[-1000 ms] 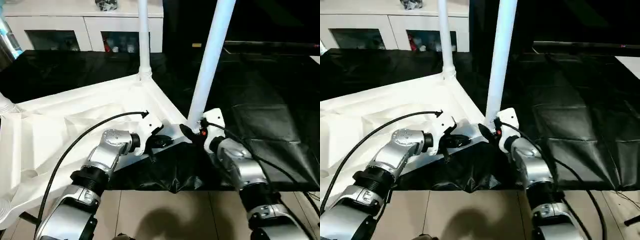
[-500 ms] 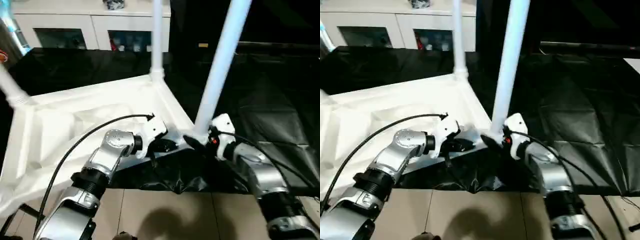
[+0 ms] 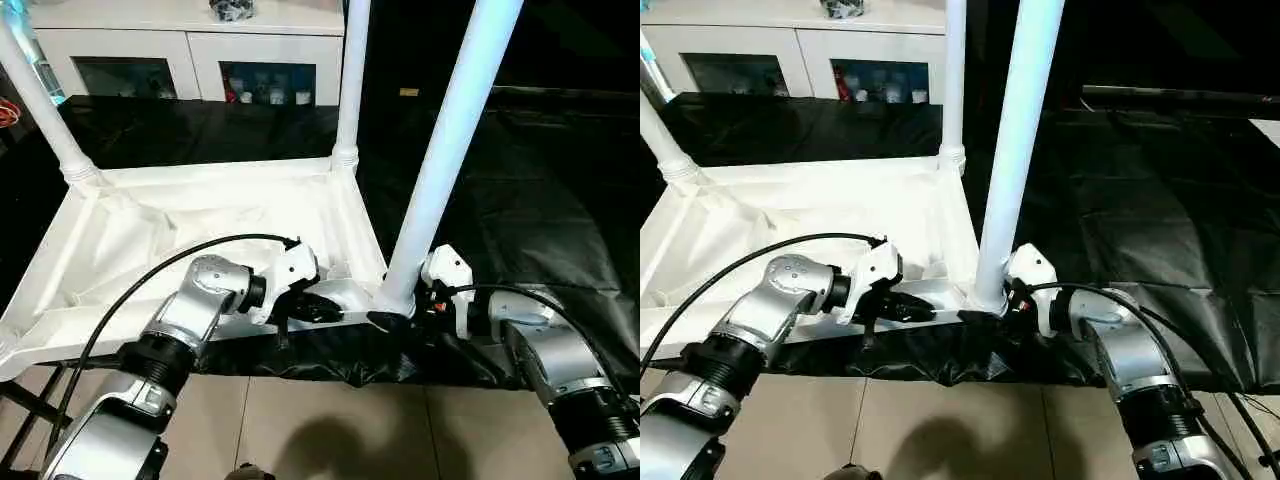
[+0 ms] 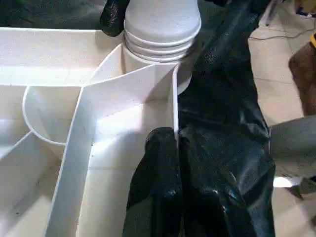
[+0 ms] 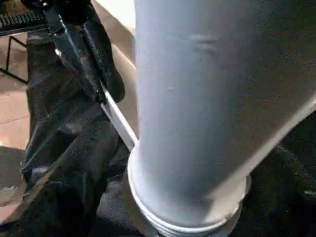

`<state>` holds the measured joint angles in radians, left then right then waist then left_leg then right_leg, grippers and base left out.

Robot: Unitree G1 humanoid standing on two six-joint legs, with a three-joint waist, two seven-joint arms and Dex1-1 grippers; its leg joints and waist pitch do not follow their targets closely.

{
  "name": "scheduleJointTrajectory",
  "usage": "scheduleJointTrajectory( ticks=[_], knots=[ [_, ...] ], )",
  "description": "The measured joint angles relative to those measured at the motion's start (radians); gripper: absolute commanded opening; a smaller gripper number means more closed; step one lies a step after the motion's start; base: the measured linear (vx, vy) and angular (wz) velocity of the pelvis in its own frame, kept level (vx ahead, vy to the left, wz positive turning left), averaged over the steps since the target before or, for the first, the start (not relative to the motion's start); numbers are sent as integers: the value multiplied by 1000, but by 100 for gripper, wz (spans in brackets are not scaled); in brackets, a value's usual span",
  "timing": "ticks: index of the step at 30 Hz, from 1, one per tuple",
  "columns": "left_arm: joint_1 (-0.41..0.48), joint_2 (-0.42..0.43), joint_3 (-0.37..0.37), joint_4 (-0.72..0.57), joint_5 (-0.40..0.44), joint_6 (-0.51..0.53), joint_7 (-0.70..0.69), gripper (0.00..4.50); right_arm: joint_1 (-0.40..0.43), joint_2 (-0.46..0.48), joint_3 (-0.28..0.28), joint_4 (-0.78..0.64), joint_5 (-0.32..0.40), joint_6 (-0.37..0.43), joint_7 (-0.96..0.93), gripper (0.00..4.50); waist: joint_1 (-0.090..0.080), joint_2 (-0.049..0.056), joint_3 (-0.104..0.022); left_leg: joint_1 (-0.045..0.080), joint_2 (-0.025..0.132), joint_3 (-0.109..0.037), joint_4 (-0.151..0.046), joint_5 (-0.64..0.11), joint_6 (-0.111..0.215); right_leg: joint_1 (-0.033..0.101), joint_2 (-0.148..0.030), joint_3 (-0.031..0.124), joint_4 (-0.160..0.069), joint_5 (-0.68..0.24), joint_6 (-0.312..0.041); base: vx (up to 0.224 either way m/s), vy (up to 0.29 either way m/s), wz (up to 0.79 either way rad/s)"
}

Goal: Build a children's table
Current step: Rotate leg to tighten

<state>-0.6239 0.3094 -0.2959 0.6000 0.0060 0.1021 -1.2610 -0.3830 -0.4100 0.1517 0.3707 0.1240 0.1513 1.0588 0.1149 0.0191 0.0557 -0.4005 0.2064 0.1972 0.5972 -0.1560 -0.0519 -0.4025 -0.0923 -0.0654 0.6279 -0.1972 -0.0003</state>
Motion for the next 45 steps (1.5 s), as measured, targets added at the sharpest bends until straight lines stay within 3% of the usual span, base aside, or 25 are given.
scheduleJointTrajectory(
  ticks=[4,12,17,20,23,24,25,28,35,37,45],
  knots=[
    [0,6,-3,0,-4,-1,-11,0,0,-1,0,1,0,1,8,319,0,0,0,0,0,0,0,0,0,0,0,0,0,0,0,0,0,0],
    [0,-5,0,4,-2,1,33,0,0,44,-4,14,-15,-2,-71,279,-5,0,0,1,0,0,0,0,0,0,0,0,1,1,-1,0,0,0],
    [-9,-78,51,54,18,34,218,0,-34,182,-72,108,-55,-9,-363,273,-22,-1,0,5,0,0,0,0,0,3,0,1,1,2,-1,0,0,0],
    [-15,-112,56,67,21,45,286,0,-52,218,-94,145,-58,-11,-468,272,-26,-1,0,6,-1,0,0,0,0,4,0,1,-1,1,1,0,0,0],
    [-44,-165,71,117,36,48,405,0,-120,306,-148,254,-68,-34,-657,272,-30,-1,-1,6,-1,0,0,0,0,4,0,2,-1,2,-1,0,0,0],
    [-50,-181,74,126,42,49,438,0,-140,319,-156,280,-74,-40,-700,307,-29,-1,-1,6,-1,0,0,0,0,3,0,2,-1,2,-1,0,0,0],
    [-53,-194,75,130,50,49,462,0,-154,329,-168,308,-76,-56,-725,307,-28,0,-1,6,-1,0,-1,0,0,4,0,2,-2,2,-1,0,0,0],
    [-54,-203,79,131,58,44,477,0,-165,345,-194,331,-67,-81,-733,344,-25,0,-1,6,-1,0,-2,0,0,4,0,2,-2,3,-1,0,0,0],
    [-54,-195,80,131,59,33,456,0,-161,334,-195,334,-50,-98,-673,385,-26,2,-2,6,-1,0,-5,0,0,3,0,1,-3,2,0,0,0,0],
    [-53,-180,76,131,59,18,433,0,-157,318,-181,336,-53,-112,-621,405,-27,2,-2,6,-1,0,-5,0,0,3,0,1,-3,2,0,0,0,0],
    [-42,-134,63,123,44,-21,298,0,-131,199,-120,301,-51,-113,-360,405,-26,2,-2,5,-1,1,-6,0,0,3,0,1,-5,2,0,0,0,0]
  ],
)
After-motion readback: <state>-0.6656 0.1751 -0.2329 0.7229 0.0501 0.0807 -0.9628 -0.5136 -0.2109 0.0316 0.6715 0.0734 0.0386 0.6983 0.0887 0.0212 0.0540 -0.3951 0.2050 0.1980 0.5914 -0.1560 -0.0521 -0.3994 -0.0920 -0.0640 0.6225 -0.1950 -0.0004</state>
